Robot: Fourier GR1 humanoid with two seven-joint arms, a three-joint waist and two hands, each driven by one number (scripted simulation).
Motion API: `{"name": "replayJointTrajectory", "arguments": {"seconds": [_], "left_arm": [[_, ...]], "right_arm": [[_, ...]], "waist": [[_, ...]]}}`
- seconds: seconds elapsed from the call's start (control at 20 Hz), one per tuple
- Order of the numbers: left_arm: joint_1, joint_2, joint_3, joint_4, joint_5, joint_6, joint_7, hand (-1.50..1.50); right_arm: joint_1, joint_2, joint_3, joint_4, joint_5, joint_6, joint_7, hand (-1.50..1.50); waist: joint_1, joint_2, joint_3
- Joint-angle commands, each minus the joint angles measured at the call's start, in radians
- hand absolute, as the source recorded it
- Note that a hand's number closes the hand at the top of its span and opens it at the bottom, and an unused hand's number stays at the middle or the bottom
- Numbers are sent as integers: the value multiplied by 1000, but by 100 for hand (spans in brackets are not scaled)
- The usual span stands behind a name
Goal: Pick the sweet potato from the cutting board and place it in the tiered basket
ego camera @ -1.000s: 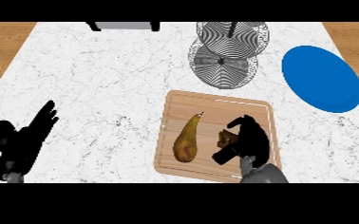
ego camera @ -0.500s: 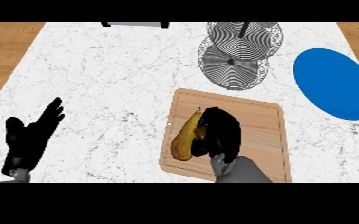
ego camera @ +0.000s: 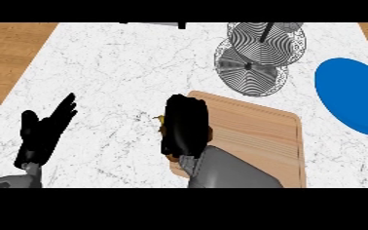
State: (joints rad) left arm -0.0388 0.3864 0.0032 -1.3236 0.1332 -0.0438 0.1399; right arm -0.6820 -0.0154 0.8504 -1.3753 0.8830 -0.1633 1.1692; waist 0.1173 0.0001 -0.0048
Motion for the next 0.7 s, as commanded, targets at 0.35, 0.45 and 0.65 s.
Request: {"name": "replayJointTrajectory", "arguments": {"seconds": [0.35,0.45,0.65], "left_arm": [[-2,1,1,10,-13,13,27,0],[-6,-6,6,30,-13,13,5,0],[12,-5,15,-1,3,8,10,0]], "right_arm": [[-347,15,-51,54,117,-13,317,150],[-419,14,-97,58,92,-1,317,150],[-503,14,-182,96,92,-7,318,150]], "waist": [[-29,-12,1],[-30,-8,0],[-45,-10,2]]}}
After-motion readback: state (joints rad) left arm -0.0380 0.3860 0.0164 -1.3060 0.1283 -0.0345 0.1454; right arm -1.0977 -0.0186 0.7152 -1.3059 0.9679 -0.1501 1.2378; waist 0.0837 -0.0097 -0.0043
